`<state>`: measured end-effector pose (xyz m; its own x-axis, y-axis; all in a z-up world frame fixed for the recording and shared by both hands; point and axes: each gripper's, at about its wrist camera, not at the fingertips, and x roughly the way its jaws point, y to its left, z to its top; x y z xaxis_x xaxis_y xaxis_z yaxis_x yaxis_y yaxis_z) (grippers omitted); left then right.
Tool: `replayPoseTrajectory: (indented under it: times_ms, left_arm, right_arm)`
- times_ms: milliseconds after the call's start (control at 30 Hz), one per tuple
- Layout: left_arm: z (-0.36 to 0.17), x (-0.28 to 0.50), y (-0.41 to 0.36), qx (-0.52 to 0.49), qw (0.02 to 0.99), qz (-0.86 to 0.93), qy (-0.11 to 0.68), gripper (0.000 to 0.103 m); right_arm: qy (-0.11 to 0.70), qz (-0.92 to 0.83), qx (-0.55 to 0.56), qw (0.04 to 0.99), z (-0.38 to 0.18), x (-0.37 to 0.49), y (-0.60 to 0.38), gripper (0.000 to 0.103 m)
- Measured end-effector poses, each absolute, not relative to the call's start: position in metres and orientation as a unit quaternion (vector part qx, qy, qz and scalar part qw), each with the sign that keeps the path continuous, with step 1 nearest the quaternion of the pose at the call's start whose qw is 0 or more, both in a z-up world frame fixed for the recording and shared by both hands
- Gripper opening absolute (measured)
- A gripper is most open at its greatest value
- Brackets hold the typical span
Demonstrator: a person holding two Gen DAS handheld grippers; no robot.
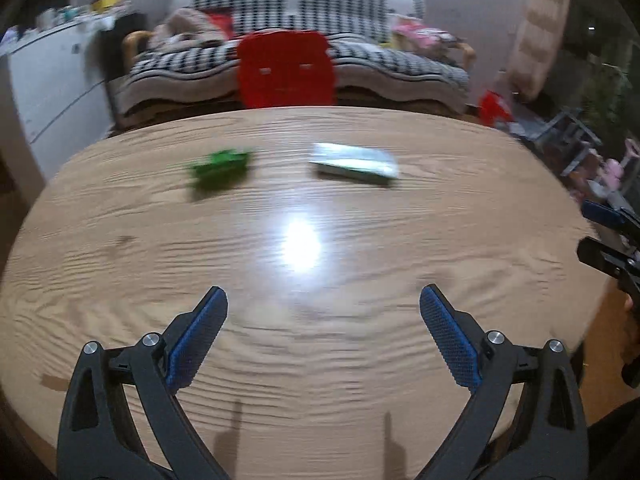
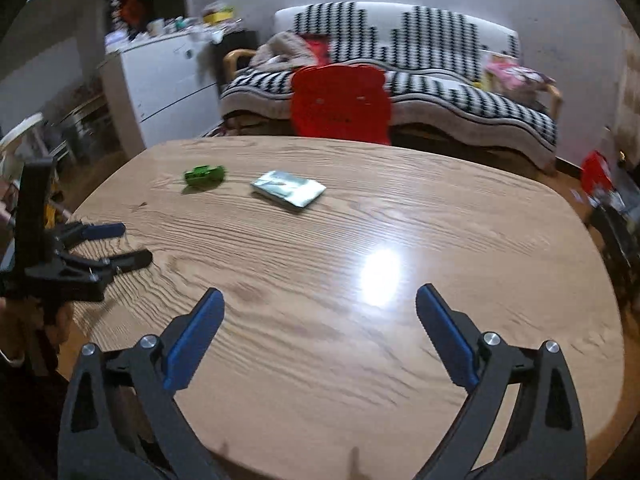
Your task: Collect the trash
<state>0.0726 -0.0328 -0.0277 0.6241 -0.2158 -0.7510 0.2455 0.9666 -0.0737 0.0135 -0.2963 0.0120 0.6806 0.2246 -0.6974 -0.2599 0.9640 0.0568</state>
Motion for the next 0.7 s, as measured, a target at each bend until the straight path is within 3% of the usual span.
replayPoseTrajectory:
  times_ms: [200, 400, 700]
  left_arm:
    - [-0.041, 0.115, 0.012, 0.019, 0.896, -0.122, 0.426, 0.094]
    - [-0.067, 0.176, 0.026, 0.098, 0.889, -0.131, 0.427, 0.094]
    - [-0.087, 0.254, 0.031, 0.111, 0.865, -0.188, 0.451, 0.096]
  right_arm:
    - [0.407, 0.157, -0.038, 0.899, -0.018, 0.062, -0.254, 0.093]
    - [0.433, 0.177, -0.094, 0.879, -0.048, 0.104, -0.24, 0.093]
    - [0.47, 0.206, -0.115, 0.851, -0.074, 0.194, -0.244, 0.093]
